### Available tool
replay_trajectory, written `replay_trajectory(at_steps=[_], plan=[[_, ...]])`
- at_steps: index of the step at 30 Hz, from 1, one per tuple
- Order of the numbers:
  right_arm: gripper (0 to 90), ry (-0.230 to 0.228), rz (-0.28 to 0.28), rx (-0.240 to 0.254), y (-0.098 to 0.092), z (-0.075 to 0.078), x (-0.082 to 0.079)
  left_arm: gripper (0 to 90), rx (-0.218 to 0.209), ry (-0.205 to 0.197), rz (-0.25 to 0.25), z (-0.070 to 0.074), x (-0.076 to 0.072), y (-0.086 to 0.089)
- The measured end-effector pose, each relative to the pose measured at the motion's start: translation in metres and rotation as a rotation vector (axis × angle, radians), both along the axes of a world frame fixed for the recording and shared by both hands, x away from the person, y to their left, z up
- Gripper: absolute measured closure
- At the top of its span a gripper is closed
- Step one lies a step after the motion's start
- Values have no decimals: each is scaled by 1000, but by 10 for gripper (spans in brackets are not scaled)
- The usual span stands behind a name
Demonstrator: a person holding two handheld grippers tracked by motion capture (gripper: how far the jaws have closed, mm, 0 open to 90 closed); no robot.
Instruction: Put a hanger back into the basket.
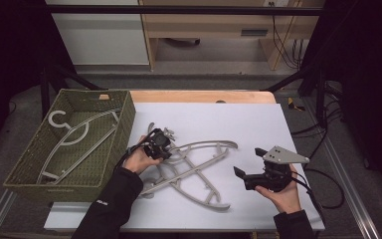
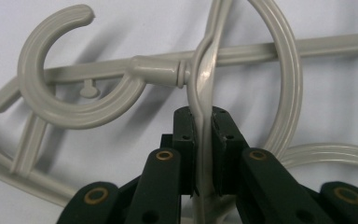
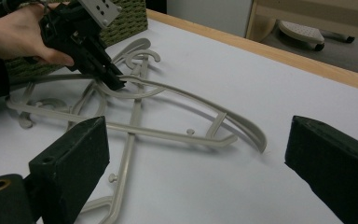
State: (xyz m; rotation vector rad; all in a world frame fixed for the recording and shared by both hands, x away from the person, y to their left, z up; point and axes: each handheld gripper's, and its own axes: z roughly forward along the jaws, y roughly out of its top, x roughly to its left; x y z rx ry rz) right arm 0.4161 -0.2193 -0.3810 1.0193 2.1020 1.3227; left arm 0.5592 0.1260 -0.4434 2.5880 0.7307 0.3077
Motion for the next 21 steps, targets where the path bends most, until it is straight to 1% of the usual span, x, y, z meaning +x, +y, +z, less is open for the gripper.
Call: replay_trajectory(at_steps=[1, 2, 3, 4, 6, 8, 9, 12, 14, 16, 19, 21], plan=[[65, 0, 0, 0, 0, 0, 0, 820, -5, -4, 1, 2, -2, 0], [65, 0, 0, 0, 0, 0, 0, 820, -7, -20, 2, 5, -4, 0], [65, 1, 2, -1, 0, 0, 0, 820, -18, -20, 6, 8, -6, 0], [65, 0, 1, -1, 0, 0, 0, 820, -20, -20, 3, 10, -7, 0], [65, 0, 0, 0, 0, 0, 0, 821, -27, -33, 13, 15, -11, 1], [65, 1, -1, 2, 0, 0, 0, 821, -42, -44, 20, 19, -14, 2], [66, 0, -1, 2, 0, 0, 0, 822, -56, -49, 25, 23, -16, 3], [65, -1, 0, 4, -1, 1, -1, 822, -96, -77, 32, 33, -23, 6], [66, -3, -1, 4, -1, 1, -1, 822, -114, -99, 44, 41, -29, 6], [66, -4, -3, 3, -1, 1, -1, 822, -142, -117, 65, 48, -34, 7], [66, -4, -4, 4, -1, 1, -1, 822, -163, -144, 91, 59, -42, 8], [66, -4, -6, 4, -2, 2, -1, 822, -166, -166, 97, 66, -47, 9]])
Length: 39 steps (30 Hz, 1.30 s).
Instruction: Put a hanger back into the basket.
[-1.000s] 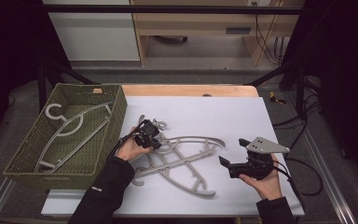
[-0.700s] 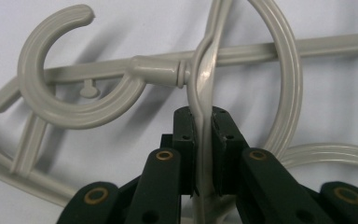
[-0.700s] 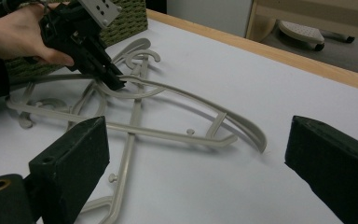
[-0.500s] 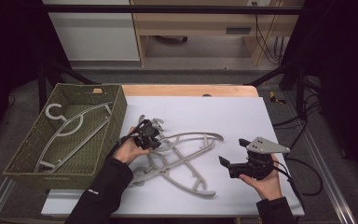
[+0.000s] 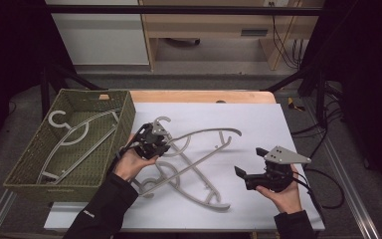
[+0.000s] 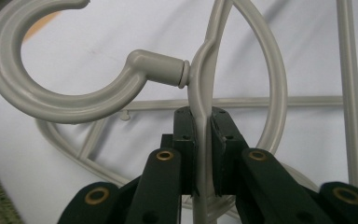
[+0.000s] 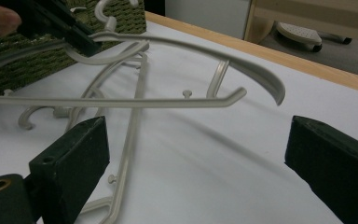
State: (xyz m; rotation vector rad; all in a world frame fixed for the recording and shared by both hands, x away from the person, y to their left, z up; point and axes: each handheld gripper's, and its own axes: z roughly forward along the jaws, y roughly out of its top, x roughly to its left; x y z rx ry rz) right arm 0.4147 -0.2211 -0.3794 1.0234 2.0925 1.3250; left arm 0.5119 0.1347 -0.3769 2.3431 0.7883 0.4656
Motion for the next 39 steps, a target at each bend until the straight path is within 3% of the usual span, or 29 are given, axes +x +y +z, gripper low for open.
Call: replay_trajectory(at_steps=[10, 14, 20, 21, 25, 31, 35, 39], plan=[[63, -2, -1, 0, -1, 0, -1, 821, -17, -86, 20, 45, -24, 6], [63, -9, -4, 2, -2, 1, -1, 822, 3, -115, 25, 67, -32, 15], [63, 0, -2, 1, -1, 0, -1, 822, -15, -149, 20, 92, -42, 29], [62, 0, -3, 1, -1, 0, -1, 822, -24, -165, 26, 103, -44, 36], [62, 0, -4, 2, -2, 0, -1, 822, -20, -187, 44, 120, -47, 52], [61, -2, -3, 2, -1, 0, -1, 822, -62, -205, 72, 134, -48, 77], [60, -6, -3, -1, -2, 0, 0, 822, -41, -211, 106, 140, -46, 94], [58, 2, -6, 0, -1, -1, 0, 822, -49, -210, 143, 143, -44, 114]])
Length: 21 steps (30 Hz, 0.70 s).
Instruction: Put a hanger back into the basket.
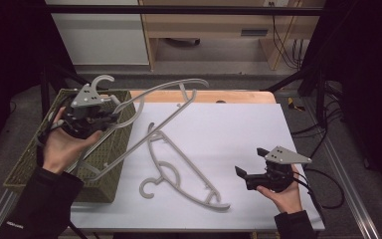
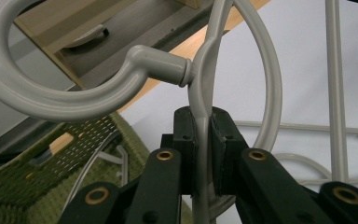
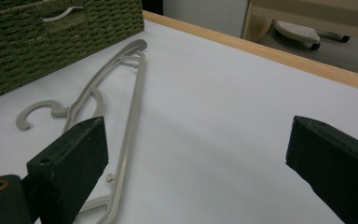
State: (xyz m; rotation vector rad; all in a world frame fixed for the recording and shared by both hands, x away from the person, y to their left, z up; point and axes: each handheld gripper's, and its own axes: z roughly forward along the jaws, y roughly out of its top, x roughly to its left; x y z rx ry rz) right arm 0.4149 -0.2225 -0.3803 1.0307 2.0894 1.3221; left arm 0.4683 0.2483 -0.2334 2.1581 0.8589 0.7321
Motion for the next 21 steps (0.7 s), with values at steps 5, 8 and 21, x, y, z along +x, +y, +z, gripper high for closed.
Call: replay_trajectory(at_steps=[5, 8, 21], plan=[[58, 1, 0, 0, 1, -1, 0, 822, 8, -7, 49, 3, 3, 26], [58, 1, 1, -1, 1, -1, 0, 822, 12, -13, 76, 5, 5, 40], [59, 5, 0, -2, 2, -2, 1, 822, 32, -1, 186, -8, 26, 93]])
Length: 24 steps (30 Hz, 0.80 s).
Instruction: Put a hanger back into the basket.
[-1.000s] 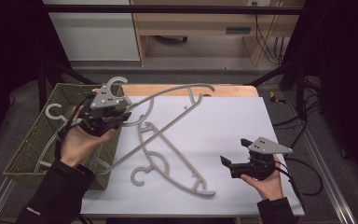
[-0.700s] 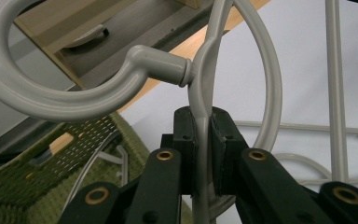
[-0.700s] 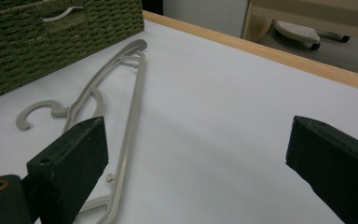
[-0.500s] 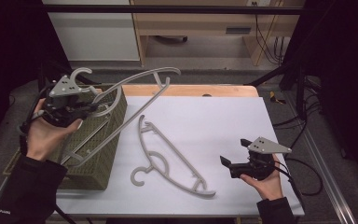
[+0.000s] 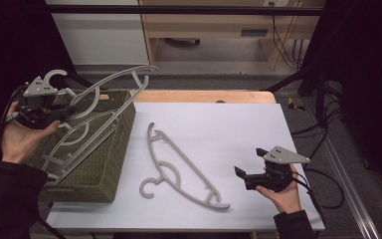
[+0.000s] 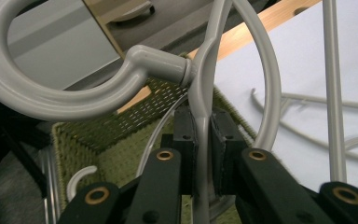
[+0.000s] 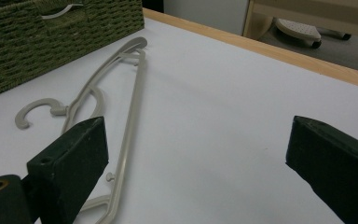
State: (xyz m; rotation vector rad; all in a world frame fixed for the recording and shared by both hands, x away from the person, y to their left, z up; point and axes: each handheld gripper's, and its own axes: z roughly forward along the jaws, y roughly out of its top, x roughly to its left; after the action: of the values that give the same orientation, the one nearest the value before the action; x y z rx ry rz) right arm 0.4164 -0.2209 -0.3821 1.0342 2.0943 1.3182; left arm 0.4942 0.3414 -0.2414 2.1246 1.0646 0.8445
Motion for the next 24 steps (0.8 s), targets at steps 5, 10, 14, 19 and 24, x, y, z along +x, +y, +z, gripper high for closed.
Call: replay_trajectory(at_steps=[5, 10, 14, 19, 24], plan=[[59, 1, 0, -3, 0, -1, 0, 822, 6, 13, 28, -10, 11, 13], [59, 1, -1, -3, 0, -1, 1, 822, 39, 23, 47, -18, 21, 22], [58, 8, -5, -3, 0, -2, 1, 822, 26, 24, 66, -23, 28, 32], [58, 7, -6, -3, -1, -2, 1, 822, 37, 37, 79, -30, 34, 41], [58, 6, -5, -6, 0, -2, 2, 822, 60, 36, 96, -37, 38, 48]])
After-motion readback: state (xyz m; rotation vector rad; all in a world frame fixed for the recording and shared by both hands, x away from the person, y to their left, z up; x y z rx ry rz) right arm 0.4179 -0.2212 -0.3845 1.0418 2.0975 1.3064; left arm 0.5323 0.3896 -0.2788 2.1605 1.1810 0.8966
